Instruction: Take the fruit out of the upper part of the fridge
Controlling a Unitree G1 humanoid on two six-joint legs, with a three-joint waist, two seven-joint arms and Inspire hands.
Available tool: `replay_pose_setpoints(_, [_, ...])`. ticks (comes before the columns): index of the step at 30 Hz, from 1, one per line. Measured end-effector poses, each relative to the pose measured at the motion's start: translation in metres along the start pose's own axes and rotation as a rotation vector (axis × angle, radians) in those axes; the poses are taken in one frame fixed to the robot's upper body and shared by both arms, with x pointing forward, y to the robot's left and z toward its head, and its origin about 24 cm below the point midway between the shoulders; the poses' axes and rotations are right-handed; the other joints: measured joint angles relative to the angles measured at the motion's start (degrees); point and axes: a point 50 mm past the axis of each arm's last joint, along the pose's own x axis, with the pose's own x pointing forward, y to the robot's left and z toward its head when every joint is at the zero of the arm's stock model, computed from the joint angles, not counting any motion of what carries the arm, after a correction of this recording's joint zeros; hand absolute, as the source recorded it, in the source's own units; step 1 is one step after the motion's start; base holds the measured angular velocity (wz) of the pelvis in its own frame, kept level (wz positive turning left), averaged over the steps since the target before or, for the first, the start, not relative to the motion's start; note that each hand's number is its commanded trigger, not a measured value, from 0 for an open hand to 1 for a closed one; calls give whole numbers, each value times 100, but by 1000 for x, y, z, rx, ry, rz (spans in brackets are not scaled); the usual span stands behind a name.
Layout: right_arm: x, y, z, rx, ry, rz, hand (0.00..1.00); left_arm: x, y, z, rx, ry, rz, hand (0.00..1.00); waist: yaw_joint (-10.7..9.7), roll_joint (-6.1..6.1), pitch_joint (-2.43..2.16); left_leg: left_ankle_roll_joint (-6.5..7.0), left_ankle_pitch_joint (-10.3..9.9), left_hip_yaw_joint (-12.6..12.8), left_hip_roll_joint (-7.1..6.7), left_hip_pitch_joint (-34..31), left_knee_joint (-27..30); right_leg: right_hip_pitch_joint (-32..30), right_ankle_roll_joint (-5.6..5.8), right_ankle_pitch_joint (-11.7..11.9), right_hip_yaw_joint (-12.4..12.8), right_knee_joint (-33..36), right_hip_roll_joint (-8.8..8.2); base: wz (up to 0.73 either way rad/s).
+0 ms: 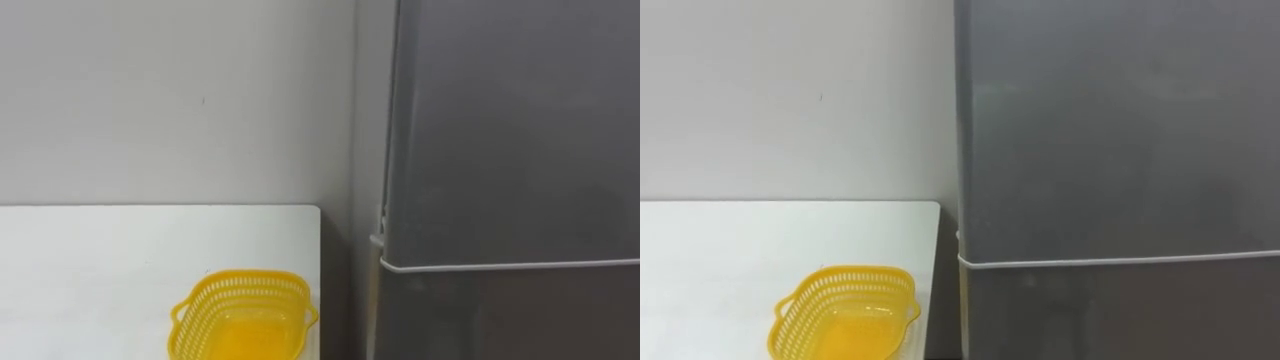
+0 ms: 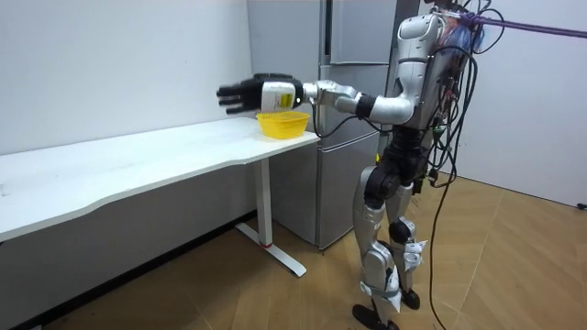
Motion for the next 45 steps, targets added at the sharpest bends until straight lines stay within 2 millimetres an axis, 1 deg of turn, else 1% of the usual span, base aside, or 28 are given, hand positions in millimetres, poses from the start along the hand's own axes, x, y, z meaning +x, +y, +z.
replay_pose_setpoints(2, [0, 0, 2, -1, -6, 9, 0, -4, -12, 13, -44, -43, -108, 0, -36, -2, 1, 1, -1, -64, -6, -88, 62, 23, 1, 7, -46, -47, 5, 19])
replay_pose_setpoints(3, [0, 0, 2, -1, -7, 11, 0, -6, -15, 16, -53, -52, -135, 0, -58, 3, 6, 1, -1, -87, -5, -97, 74, 23, 3, 18, -64, -82, 11, 13])
replay_pose_setpoints(5, [0, 0, 3, -3, -8, 27, 0, -11, -26, 27, -103, -77, -240, 0, -96, 46, 12, 0, -1, -103, 1, -117, 91, 12, 0, 25, -69, -99, 24, 6])
replay_pose_setpoints(6, [0, 0, 3, -3, -8, 32, 0, -12, -29, 29, -118, -78, -270, 0, -109, 60, 17, 0, -1, -105, 1, -119, 96, 12, 0, 25, -72, -97, 22, 0])
replay_pose_setpoints(8, [0, -1, 5, -10, -10, 44, 0, -16, -46, 30, -128, -90, -406, 0, -134, 112, 46, 0, -1, -101, -1, -170, 143, 22, 1, 25, -108, -90, 8, 5])
replay_pose_setpoints(9, [0, -1, 5, -7, -11, 44, 0, -18, -50, 31, -126, -93, -446, 0, -157, 138, 49, 1, -1, -101, -2, -194, 160, 23, 0, 25, -119, -90, 5, 8])
replay_pose_setpoints(10, [0, -2, 6, -5, -17, 46, 0, -22, -57, 33, -118, -98, -528, 0, -216, 162, 74, 0, 0, -75, -3, -202, 162, 10, 1, 25, -139, -92, -1, 8])
replay_pose_setpoints(11, [0, -3, 7, 0, -22, 47, 0, -27, -63, 34, -117, -99, -610, 0, -267, 162, 84, 1, -1, -65, -4, -214, 158, -14, 2, 24, -152, -101, -4, 6])
replay_pose_setpoints(12, [0, -4, 6, 0, -21, 47, 0, -30, -66, 34, -119, -97, -648, 0, -278, 167, 82, 0, -1, -66, -4, -226, 156, -31, 3, 23, -152, -100, -5, 4])
replay_pose_setpoints(14, [0, -4, 6, -10, -22, 57, 0, -40, -80, 37, -109, -103, -803, 0, -381, 207, 76, 0, 0, -73, 1, -268, 159, -66, 2, 24, -150, -97, 3, 0])
replay_pose_setpoints(15, [0, -4, 6, -12, -23, 59, 0, -41, -84, 37, -108, -105, -840, 0, -398, 214, 73, 0, 1, -69, 2, -284, 165, -78, 1, 24, -145, -88, 3, 0])
replay_pose_setpoints(17, [0, -5, 4, -20, -17, 65, 0, -49, -101, 40, -103, -111, -994, 0, -439, 247, 65, 1, 4, -71, 3, -337, 189, -118, -3, 27, -134, -76, 2, -4])
replay_pose_setpoints(20, [0, -6, 2, -8, -9, 73, 0, -54, -113, 44, -108, -123, -1137, 0, -501, 262, 65, 1, 5, -59, 3, -334, 183, -144, -4, 27, -64, -72, 5, -11])
replay_pose_setpoints(24, [0, -9, 1, -10, -6, 70, 0, -60, -119, 46, -107, -133, -1243, 0, -562, 274, 57, 1, 5, 8, 6, -323, 175, -184, -3, 27, -10, -62, 5, -9])
replay_pose_setpoints(25, [0, -9, 1, -17, -4, 68, 0, -63, -121, 44, -103, -123, -1278, 0, -562, 317, 30, 1, 5, 23, 9, -331, 173, -188, -3, 27, 4, -60, 7, -5])
replay_pose_setpoints(27, [0, -11, 0, -24, 6, 63, 0, -68, -123, 41, -95, -101, -1333, 0, -561, 290, 38, 1, 4, 42, 9, -379, 173, -231, -3, 27, 15, -49, 5, -2])
replay_pose_setpoints(28, [-1, -13, 1, -26, 4, 57, 0, -71, -125, 41, -87, -91, -1370, 0, -564, 324, 23, 1, 5, 49, 7, -399, 173, -257, -3, 28, 14, -46, 1, 0])
replay_pose_setpoints(30, [-1, -16, 1, -27, 5, 51, 0, -75, -126, 40, -67, -82, -1426, 0, -565, 313, 30, 1, 5, 59, 7, -401, 174, -257, -2, 27, 16, -55, 1, 0])
replay_pose_setpoints(31, [-1, -18, 1, -29, 5, 43, 0, -76, -127, 39, -54, -78, -1455, 0, -569, 329, 20, 1, 5, 67, 7, -399, 174, -249, -1, 27, 28, -81, 4, 0])
replay_pose_setpoints(33, [-1, -22, 1, -30, 8, 30, 0, -79, -128, 40, -42, -74, -1492, 0, -582, 344, 14, 2, 5, 69, 5, -393, 174, -250, 2, 29, 40, -86, 7, 0])
replay_pose_setpoints(34, [-1, -23, 1, -29, 13, 22, 0, -82, -129, 42, -41, -76, -1518, 0, -585, 340, 19, 2, 5, 74, 5, -385, 171, -255, 2, 29, 53, -86, 8, 0])
replay_pose_setpoints(37, [-1, -25, 0, -28, 22, 9, 0, -91, -131, 43, -38, -81, -1602, 0, -600, 371, 7, 2, 5, 76, 5, -366, 160, -231, 3, 30, 54, -87, 8, 0])
replay_pose_setpoints(41, [-1, -28, 5, -16, 7, -10, 0, -107, -134, 37, -50, -40, -1721, 0, -662, 389, 18, 2, 8, 74, 9, -321, 124, -217, 3, 30, 52, -72, 11, 0])
replay_pose_setpoints(43, [-1, -29, 8, -17, -1, -23, 0, -111, -135, 36, -54, -28, -1755, 0, -730, 380, 25, 4, 9, 79, 11, -315, 108, -223, 3, 30, 58, -61, 12, -2])
replay_pose_setpoints(45, [-1, -31, 9, -18, -7, -35, 0, -115, -135, 34, -58, -20, -1789, 0, -737, 362, 37, 12, 15, 119, 12, -308, 86, -230, 3, 30, 84, -42, 9, -7])
